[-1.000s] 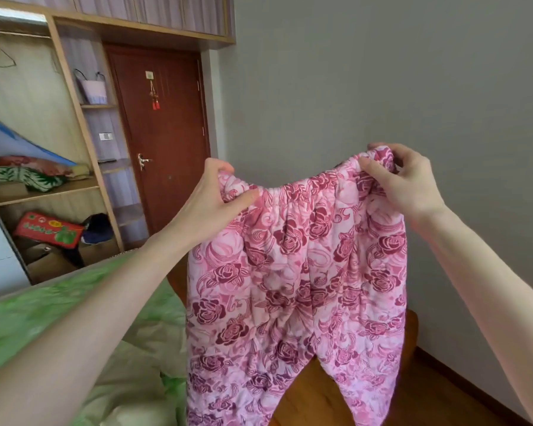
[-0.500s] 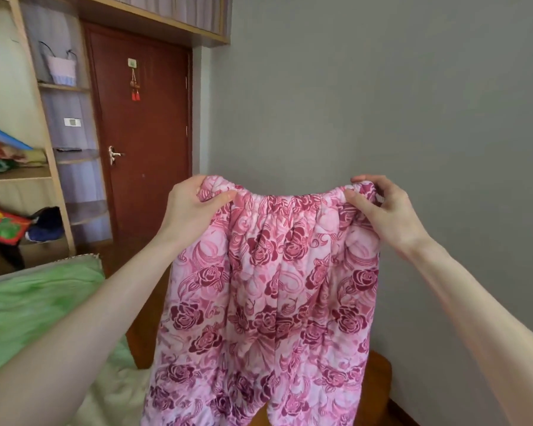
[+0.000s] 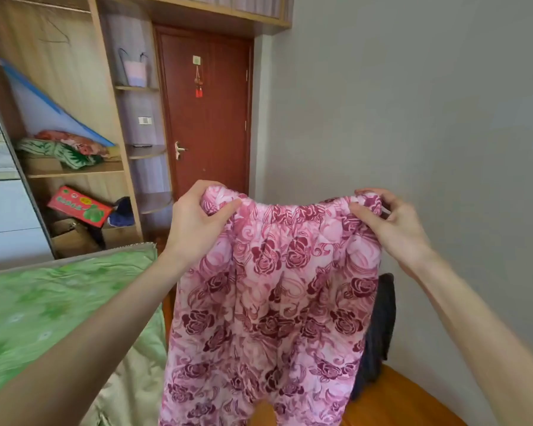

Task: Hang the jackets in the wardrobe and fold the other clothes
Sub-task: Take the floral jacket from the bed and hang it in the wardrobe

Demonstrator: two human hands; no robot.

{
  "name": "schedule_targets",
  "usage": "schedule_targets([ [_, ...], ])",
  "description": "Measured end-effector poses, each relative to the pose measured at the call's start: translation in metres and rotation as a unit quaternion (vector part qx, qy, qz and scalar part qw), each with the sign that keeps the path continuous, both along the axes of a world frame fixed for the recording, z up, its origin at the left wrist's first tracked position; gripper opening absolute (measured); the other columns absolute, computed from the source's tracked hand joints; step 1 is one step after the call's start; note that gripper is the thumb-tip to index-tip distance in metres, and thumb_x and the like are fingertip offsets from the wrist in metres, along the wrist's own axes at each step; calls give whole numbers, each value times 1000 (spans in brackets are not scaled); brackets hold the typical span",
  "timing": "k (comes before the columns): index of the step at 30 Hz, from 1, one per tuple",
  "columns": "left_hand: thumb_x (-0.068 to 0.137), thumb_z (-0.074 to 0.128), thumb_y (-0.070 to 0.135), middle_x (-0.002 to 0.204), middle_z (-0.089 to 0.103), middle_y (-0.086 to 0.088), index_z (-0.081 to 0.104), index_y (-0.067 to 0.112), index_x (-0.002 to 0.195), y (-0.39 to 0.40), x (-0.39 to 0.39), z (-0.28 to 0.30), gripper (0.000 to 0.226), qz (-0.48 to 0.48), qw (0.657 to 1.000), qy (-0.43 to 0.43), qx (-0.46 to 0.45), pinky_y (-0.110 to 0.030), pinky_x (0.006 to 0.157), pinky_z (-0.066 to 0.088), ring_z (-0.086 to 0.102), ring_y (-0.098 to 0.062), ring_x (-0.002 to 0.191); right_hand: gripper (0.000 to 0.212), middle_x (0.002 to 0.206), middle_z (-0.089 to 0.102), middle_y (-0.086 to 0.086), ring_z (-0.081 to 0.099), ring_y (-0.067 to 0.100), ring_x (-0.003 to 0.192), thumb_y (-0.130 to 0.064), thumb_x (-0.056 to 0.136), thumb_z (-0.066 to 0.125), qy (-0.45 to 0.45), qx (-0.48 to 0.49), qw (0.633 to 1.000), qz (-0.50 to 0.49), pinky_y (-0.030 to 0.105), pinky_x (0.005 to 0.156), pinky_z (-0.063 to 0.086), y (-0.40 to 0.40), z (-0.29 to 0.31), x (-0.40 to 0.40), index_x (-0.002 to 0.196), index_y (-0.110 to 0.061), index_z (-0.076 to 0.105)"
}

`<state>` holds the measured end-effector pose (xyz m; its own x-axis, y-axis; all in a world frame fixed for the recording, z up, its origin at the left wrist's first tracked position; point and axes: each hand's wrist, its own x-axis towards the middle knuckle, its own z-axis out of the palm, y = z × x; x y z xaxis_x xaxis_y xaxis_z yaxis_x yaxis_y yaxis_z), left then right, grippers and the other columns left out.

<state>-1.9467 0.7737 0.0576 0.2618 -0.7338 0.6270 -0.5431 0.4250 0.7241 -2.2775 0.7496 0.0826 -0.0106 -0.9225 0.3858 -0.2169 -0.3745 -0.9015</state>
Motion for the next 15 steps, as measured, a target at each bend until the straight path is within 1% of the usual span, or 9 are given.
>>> schedule_targets([
  [1, 87, 84, 34, 103, 71, 18, 68, 23, 115, -7, 0, -4, 34, 16, 1000, -9, 1, -11, 85, 49, 67, 3, 96, 32, 96, 79, 1, 78, 13, 82, -19, 95, 74, -7, 4, 1000, 14, 25, 67, 63, -16, -4, 1, 126, -17, 66],
  [3, 87, 84, 35, 102, 72, 15, 69, 21, 115, -21, -3, -9, 34, 47, 999, -22, 5, -12, 86, 48, 67, 1, 98, 31, 102, 78, 5, 78, 16, 84, -17, 96, 73, -20, 12, 999, 40, 30, 70, 65, -48, -13, 2, 126, -19, 66],
  [5, 87, 85, 34, 103, 73, 12, 69, 20, 114, -37, -10, -14, 34, 85, 996, -34, 3, -15, 89, 49, 68, 0, 99, 31, 107, 77, 5, 78, 17, 87, -18, 95, 74, -25, 5, 998, 62, 31, 71, 65, -82, -23, 1, 124, -22, 67],
  [6, 86, 85, 33, 103, 73, 11, 69, 20, 112, -46, -16, -16, 33, 106, 994, -33, 1, -14, 89, 48, 67, 2, 98, 30, 108, 76, 4, 78, 17, 89, -19, 94, 75, -22, -4, 997, 74, 32, 73, 64, -100, -27, -2, 123, -24, 69],
  [8, 86, 87, 28, 97, 71, 15, 67, 23, 108, -61, -32, -18, 30, 143, 990, -17, -5, -5, 83, 44, 64, 11, 90, 29, 109, 76, 3, 76, 18, 95, -21, 92, 77, -10, -16, 995, 100, 36, 79, 64, -137, -31, -10, 121, -26, 71],
  [10, 85, 87, 25, 94, 68, 20, 66, 26, 109, -78, -50, -18, 32, 165, 986, -9, -12, -2, 79, 42, 63, 15, 85, 28, 109, 76, 0, 76, 15, 96, -20, 92, 78, -10, -20, 992, 125, 35, 81, 63, -170, -32, -20, 119, -25, 72],
  [12, 86, 87, 23, 96, 67, 23, 65, 28, 110, -94, -65, -15, 32, 177, 984, -5, -15, -2, 82, 42, 63, 17, 89, 28, 110, 76, -2, 75, 14, 97, -21, 91, 79, -14, -28, 990, 140, 34, 82, 63, -200, -34, -28, 118, -26, 73],
  [15, 86, 86, 25, 97, 69, 22, 66, 26, 108, -120, -82, -12, 29, 199, 980, -8, -23, -5, 85, 45, 64, 14, 91, 28, 110, 76, -3, 75, 13, 99, -21, 89, 81, -32, -33, 988, 149, 31, 82, 61, -237, -34, -40, 116, -26, 73],
])
